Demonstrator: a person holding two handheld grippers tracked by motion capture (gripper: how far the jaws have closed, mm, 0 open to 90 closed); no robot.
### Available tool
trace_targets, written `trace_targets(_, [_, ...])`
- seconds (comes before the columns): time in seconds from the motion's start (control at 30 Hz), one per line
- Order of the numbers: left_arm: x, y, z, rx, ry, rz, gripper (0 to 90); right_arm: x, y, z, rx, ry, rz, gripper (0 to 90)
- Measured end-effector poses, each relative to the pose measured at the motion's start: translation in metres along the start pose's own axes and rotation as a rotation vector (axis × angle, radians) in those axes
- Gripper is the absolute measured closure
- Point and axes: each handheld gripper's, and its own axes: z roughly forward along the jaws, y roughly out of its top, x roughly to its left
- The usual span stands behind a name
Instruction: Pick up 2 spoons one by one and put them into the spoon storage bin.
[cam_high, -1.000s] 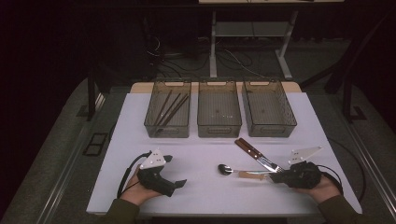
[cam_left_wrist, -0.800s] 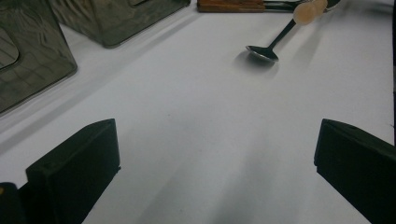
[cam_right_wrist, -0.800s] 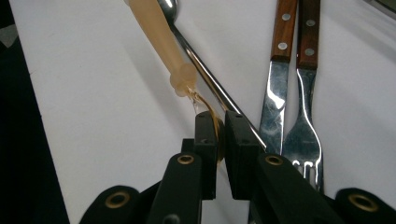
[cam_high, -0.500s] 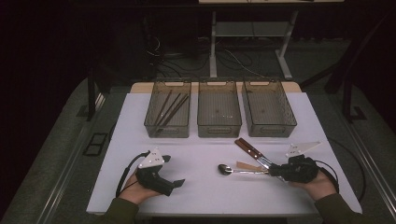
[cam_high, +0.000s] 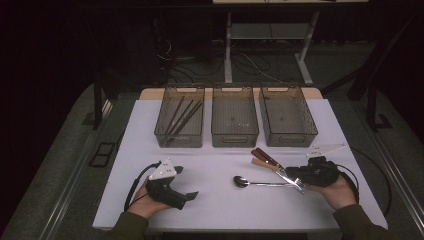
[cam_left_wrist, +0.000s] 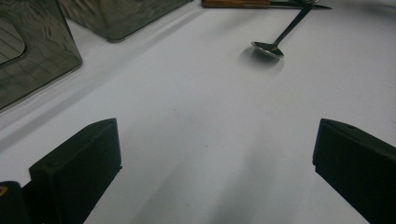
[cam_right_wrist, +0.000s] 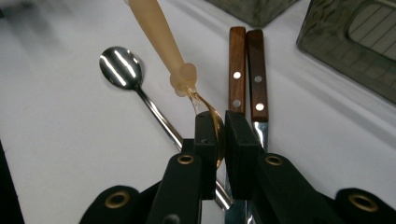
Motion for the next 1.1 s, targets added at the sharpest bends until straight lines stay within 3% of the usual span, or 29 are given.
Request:
trace_targets(0.67, [-0.002, 0.001, 0.001, -0.008, 0.000, -0.003, 0.4, -0.011, 0.036, 0.005, -0.087, -0.053, 0.061, 83.7])
trace_targets(0.87, [-0.002, 0.001, 0.001, -0.011, -0.002, 0.001, 0.4, -0.014, 0.047, 0.005, -0.135, -0.052, 0.091, 83.6])
trace_targets(1.1, [-0.002, 0.001, 0.000, -0.018, 0.003, -0.005, 0.4, -0.015, 0.061, 0.009, -0.154, -0.061, 0.087, 83.6])
